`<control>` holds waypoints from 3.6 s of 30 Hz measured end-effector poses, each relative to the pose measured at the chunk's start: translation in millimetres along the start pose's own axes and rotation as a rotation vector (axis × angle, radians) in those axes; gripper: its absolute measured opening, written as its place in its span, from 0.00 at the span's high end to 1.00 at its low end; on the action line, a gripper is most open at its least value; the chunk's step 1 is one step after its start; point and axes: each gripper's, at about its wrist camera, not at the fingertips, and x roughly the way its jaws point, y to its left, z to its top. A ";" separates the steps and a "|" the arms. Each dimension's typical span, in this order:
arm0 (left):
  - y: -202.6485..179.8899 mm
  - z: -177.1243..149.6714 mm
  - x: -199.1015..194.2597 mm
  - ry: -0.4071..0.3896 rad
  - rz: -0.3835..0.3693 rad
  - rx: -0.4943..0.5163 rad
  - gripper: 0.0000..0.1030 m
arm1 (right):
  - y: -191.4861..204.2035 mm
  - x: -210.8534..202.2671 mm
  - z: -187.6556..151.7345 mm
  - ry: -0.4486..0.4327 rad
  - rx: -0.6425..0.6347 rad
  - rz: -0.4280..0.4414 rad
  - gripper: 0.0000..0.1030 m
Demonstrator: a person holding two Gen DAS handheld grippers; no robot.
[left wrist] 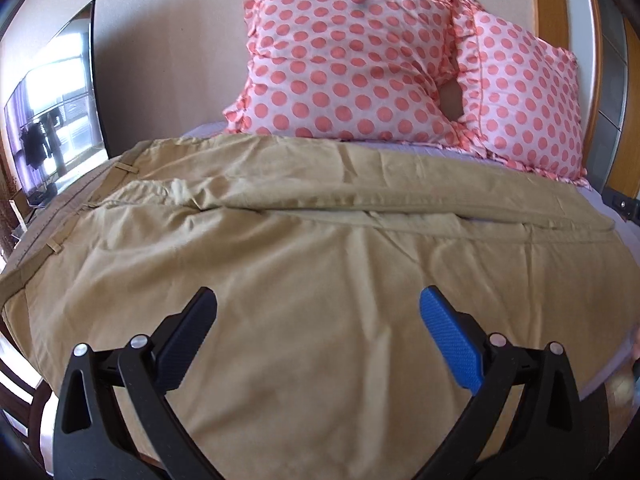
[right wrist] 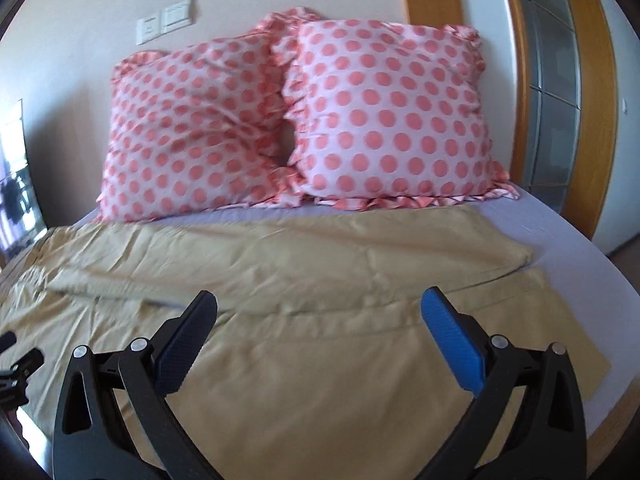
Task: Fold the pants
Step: 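Reach the right tool to the pant leg hem and grasp it, then grasp the waistband with the left tool while the right tool lifts the hem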
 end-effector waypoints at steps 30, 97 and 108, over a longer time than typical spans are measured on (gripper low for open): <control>94.2 50.5 73.9 0.040 -0.052 -0.363 0.02 | -158.3 230.1 64.5 0.226 0.484 -0.297 0.94; 182.1 161.3 206.2 0.290 -0.006 -0.576 0.90 | -182.0 2.5 -61.2 -0.121 0.916 0.383 0.98; 196.5 18.9 -37.2 0.058 -0.077 -0.528 0.89 | -210.0 -41.8 -75.1 -0.147 0.879 0.295 0.98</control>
